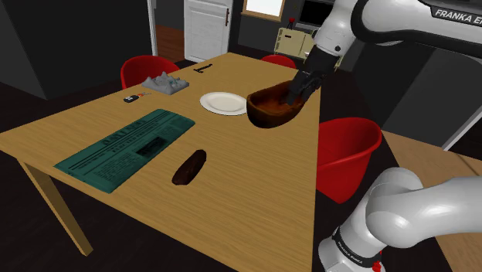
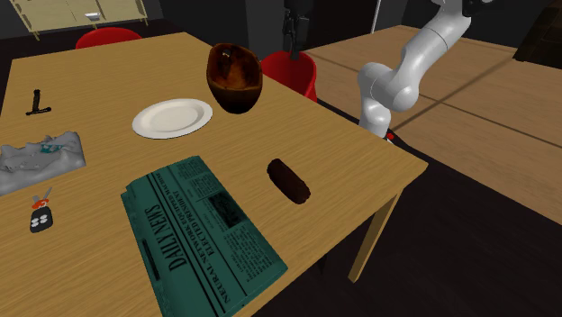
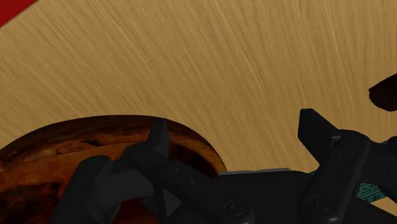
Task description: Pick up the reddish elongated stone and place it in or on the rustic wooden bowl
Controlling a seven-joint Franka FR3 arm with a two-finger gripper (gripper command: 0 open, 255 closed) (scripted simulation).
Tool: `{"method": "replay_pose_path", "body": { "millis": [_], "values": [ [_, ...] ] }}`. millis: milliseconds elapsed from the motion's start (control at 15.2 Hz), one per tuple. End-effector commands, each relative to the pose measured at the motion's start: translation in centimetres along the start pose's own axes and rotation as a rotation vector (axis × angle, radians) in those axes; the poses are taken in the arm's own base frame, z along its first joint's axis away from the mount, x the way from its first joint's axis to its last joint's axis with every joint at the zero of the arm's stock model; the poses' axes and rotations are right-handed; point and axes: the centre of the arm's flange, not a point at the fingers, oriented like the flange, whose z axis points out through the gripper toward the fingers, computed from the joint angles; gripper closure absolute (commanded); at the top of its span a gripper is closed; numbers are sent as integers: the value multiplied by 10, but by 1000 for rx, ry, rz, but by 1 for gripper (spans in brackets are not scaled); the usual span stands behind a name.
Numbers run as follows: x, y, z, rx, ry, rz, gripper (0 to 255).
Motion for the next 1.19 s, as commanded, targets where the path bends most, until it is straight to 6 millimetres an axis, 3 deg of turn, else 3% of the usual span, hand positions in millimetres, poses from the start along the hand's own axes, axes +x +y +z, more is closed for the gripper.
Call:
{"method": "replay_pose_path", "body": {
  "millis": [0, 528, 1122],
  "values": [
    [0, 0, 0, 0, 0, 0, 0],
    [-14, -93, 49, -8, -9, 298, 0],
    [3, -196, 105, -17, -19, 634, 0]
  ]
}}
